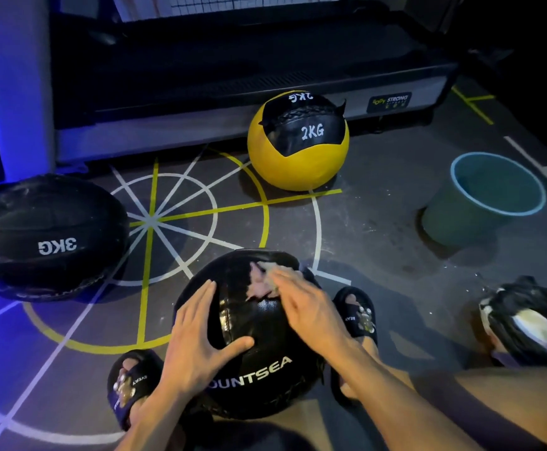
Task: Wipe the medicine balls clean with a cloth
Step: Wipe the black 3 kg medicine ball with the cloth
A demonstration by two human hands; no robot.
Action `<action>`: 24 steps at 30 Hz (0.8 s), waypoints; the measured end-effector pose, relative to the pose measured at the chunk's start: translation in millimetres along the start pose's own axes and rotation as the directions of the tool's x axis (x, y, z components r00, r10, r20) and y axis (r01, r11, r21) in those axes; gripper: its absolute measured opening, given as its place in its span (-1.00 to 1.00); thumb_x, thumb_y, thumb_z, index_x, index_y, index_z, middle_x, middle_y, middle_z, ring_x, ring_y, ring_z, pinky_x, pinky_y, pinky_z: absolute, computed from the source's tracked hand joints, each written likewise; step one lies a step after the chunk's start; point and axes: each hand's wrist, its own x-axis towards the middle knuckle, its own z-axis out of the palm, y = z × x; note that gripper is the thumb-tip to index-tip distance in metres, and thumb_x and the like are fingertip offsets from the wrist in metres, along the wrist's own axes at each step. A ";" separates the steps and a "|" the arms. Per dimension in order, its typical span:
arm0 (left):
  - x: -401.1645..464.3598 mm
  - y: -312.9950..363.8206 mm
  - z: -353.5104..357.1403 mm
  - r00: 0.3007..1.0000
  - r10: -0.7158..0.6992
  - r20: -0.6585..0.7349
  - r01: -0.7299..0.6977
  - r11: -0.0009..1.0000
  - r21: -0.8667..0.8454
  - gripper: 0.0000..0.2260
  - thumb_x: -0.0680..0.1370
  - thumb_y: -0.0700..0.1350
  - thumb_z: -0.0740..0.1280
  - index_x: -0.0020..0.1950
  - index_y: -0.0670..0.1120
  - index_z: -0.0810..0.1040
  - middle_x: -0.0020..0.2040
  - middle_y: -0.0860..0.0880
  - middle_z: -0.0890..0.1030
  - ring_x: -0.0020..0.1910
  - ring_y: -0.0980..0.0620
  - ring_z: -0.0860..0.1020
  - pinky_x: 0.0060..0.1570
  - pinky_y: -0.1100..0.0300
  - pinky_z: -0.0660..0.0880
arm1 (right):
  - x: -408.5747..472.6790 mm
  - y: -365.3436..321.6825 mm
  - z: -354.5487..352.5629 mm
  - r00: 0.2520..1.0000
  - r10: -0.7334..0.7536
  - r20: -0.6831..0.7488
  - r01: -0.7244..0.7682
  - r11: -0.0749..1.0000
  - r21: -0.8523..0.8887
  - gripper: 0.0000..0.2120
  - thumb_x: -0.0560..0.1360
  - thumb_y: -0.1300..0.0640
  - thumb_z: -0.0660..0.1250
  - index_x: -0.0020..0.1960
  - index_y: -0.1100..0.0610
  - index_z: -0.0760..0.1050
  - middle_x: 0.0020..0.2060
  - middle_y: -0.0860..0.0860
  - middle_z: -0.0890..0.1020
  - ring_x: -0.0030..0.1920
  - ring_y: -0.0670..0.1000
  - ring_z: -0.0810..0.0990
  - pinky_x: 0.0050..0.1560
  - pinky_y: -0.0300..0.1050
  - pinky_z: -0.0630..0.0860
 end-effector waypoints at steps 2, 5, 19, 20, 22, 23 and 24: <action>1.9 -0.6 -2.9 1.000 -0.008 0.005 0.008 1.000 -0.018 0.09 0.29 0.62 0.32 0.67 0.12 0.08 0.59 0.29 0.10 0.56 0.26 0.04 0.51 0.13 0.10 | 5.5 20.3 -6.3 0.941 0.331 -0.073 -0.322 0.940 0.110 -0.73 0.64 0.23 0.28 0.29 0.08 0.59 0.08 -0.08 0.70 0.01 -0.12 0.66 -0.07 -0.44 0.48; 4.0 -0.3 -4.6 1.000 -0.021 -0.007 0.021 1.000 -0.022 0.11 0.27 0.62 0.31 0.67 0.10 0.10 0.57 0.30 0.11 0.55 0.24 0.05 0.51 0.11 0.11 | 8.1 14.6 0.8 0.882 0.460 -0.104 -0.440 0.882 0.170 -0.79 0.66 0.18 0.24 0.18 0.02 0.61 -0.12 -0.14 0.67 -0.17 -0.18 0.64 -0.20 -0.25 0.45; 10.4 -18.4 -16.2 0.996 -0.090 0.026 0.092 0.989 -0.116 0.11 0.23 0.62 0.34 0.65 0.13 0.12 0.56 0.24 0.16 0.57 0.18 0.11 0.50 0.08 0.12 | 11.0 -14.0 18.5 0.935 0.350 -0.060 -0.329 0.918 0.224 -0.78 0.67 0.15 0.24 0.21 -0.05 0.59 -0.04 -0.13 0.70 -0.20 -0.29 0.63 -0.13 -0.32 0.59; 10.9 -19.1 -16.7 0.995 -0.094 0.026 0.096 0.989 -0.115 0.11 0.23 0.62 0.34 0.65 0.12 0.12 0.56 0.24 0.17 0.57 0.18 0.11 0.50 0.08 0.12 | 11.3 -31.9 23.0 0.976 0.217 -0.013 -0.209 0.952 0.223 -0.73 0.66 0.18 0.25 0.29 -0.06 0.57 0.13 -0.12 0.68 0.01 -0.28 0.65 0.12 -0.33 0.57; 9.4 -23.9 -19.9 0.994 -0.101 0.043 0.106 0.986 -0.132 0.10 0.23 0.59 0.38 0.64 0.14 0.13 0.56 0.24 0.17 0.55 0.20 0.12 0.50 0.06 0.15 | 9.9 -46.8 30.7 1.000 0.004 0.026 -0.008 0.988 0.152 -0.65 0.67 0.21 0.24 0.42 0.01 0.50 0.37 -0.08 0.56 0.38 -0.18 0.49 0.46 -0.35 0.26; 7.1 -27.0 -22.2 0.993 -0.107 0.056 0.115 0.981 -0.154 0.09 0.23 0.57 0.41 0.64 0.16 0.13 0.56 0.25 0.17 0.54 0.21 0.13 0.49 0.05 0.17 | 10.2 -44.0 29.1 0.999 -0.031 0.024 0.028 0.992 0.122 -0.63 0.67 0.20 0.23 0.46 0.02 0.46 0.41 -0.07 0.52 0.43 -0.16 0.44 0.48 -0.37 0.19; 5.2 -31.1 -24.6 0.991 -0.113 0.068 0.123 0.977 -0.176 0.09 0.22 0.55 0.43 0.63 0.19 0.13 0.56 0.26 0.17 0.53 0.22 0.14 0.50 0.03 0.19 | 9.9 -36.5 27.1 1.000 -0.011 0.024 0.008 0.993 0.118 -0.62 0.67 0.18 0.23 0.48 0.02 0.44 0.42 -0.07 0.51 0.42 -0.14 0.45 0.46 -0.38 0.24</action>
